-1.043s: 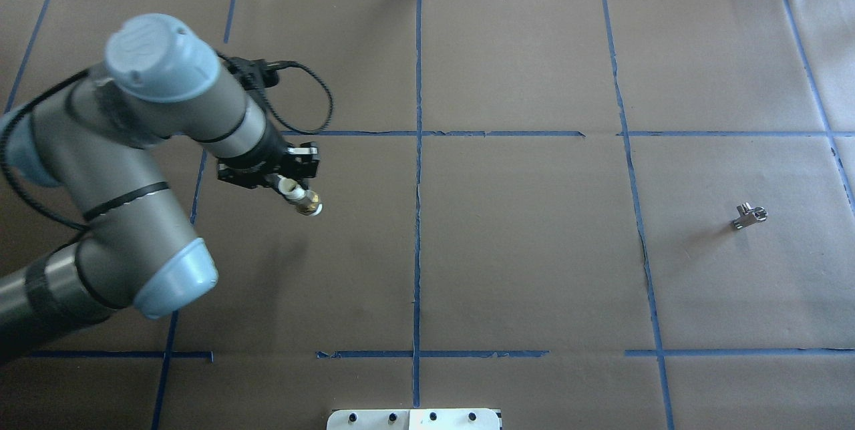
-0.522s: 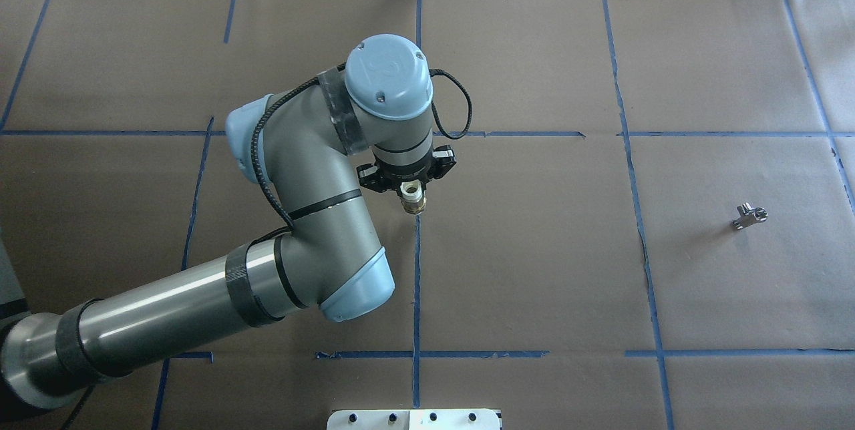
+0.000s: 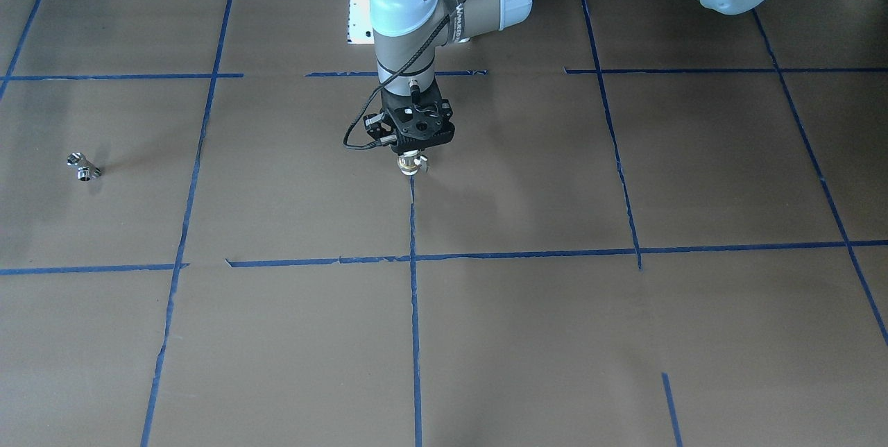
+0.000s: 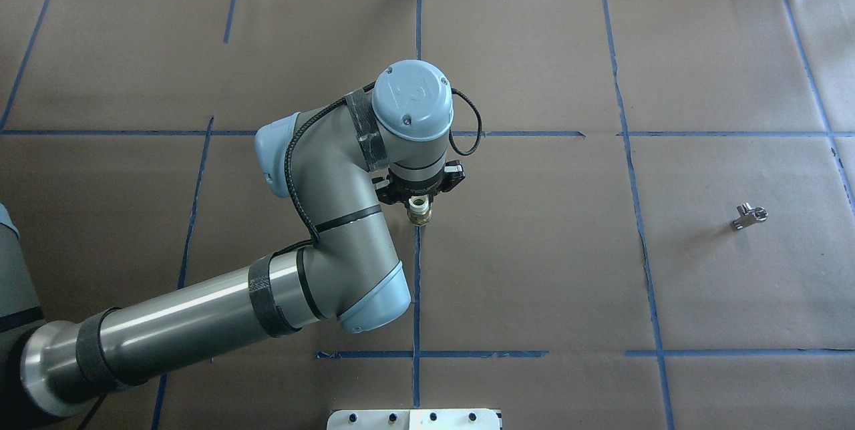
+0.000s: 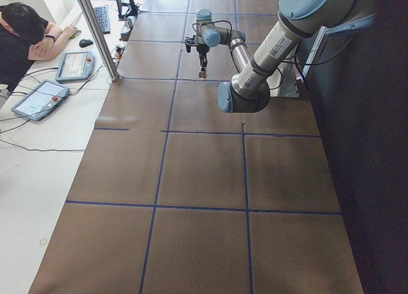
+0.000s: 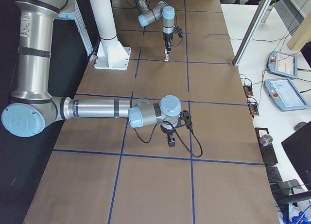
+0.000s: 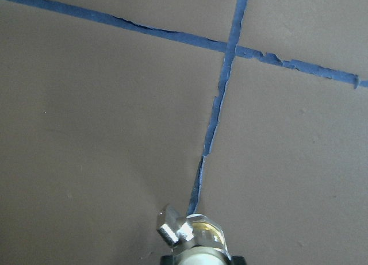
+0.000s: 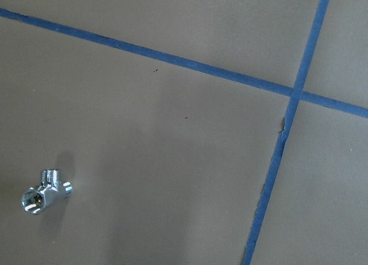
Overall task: Assemble PPR valve and pipe with both arms
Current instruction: 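Carry the held valve with the left gripper toward the table centre, then set the valve upright at the table centre and open the left gripper, then withdraw the left arm away from the placed valve, then lower the right gripper onto the chrome tee fitting and grasp it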
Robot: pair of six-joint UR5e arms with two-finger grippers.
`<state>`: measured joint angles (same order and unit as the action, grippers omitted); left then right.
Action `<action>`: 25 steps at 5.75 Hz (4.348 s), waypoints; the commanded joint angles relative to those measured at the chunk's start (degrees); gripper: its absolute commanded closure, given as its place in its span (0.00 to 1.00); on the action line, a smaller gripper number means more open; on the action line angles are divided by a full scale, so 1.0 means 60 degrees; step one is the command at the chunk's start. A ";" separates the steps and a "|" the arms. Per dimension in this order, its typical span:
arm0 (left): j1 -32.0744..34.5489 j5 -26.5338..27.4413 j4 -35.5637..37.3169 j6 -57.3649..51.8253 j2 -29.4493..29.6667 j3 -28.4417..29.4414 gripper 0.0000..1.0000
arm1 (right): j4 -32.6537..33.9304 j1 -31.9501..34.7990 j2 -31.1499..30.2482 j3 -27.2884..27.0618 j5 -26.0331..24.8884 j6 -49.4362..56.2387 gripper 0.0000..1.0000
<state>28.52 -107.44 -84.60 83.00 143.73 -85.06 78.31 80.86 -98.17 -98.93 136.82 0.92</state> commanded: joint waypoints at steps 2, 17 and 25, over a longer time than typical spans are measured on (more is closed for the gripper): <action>-0.0008 -0.0008 -0.0065 -0.0035 -0.0107 0.0099 0.72 | 0.0000 0.0000 0.0029 0.0038 -0.0010 0.0007 0.00; 1.0652 -0.5273 0.0082 -1.6163 -1.0577 -0.2684 0.00 | -0.0102 -0.0087 0.0336 -0.0020 0.0223 -0.0704 0.00; 1.0641 -0.5311 0.0081 -1.6119 -1.0654 -0.2625 0.00 | -0.3472 -0.4305 -0.0044 -0.0094 -0.2192 -0.5955 0.00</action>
<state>92.33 -139.31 -84.11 -13.71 79.78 -100.78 57.45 56.19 -97.98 -99.53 124.66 -34.75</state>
